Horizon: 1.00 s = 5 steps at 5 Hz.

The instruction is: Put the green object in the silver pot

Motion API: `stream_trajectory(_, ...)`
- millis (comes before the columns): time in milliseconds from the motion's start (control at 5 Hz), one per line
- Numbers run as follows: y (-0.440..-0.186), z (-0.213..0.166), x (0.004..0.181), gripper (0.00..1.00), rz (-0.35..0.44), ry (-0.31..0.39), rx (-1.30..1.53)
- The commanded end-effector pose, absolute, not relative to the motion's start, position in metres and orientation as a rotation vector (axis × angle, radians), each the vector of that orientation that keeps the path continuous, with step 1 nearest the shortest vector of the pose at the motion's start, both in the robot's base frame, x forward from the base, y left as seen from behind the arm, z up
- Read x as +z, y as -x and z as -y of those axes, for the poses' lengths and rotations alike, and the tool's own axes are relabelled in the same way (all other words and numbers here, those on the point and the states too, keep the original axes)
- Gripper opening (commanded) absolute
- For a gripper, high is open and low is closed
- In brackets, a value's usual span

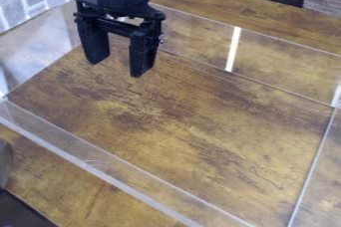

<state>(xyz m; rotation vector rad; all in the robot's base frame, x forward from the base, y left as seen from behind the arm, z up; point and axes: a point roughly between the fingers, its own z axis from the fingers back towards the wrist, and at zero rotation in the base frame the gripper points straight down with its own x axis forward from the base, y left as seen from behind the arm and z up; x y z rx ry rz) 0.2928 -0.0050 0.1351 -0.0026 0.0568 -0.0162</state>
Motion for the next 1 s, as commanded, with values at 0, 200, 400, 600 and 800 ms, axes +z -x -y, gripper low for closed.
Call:
stream_trajectory(0, -0.293, 0.008, 0.125, 1.0, -0.086, 0.01, -0.011)
stream_trajectory(200, -0.311, 0.022, 0.119, 1.0, -0.096, 0.022, -0.009)
stream_trajectory(400, -0.345, 0.054, 0.121, 1.0, -0.065, 0.035, -0.016)
stream_trajectory(600, -0.384, 0.089, 0.122, 1.0, -0.028, 0.04, -0.033)
stream_trajectory(800, -0.412, 0.113, 0.13, 1.0, 0.006, 0.04, -0.003)
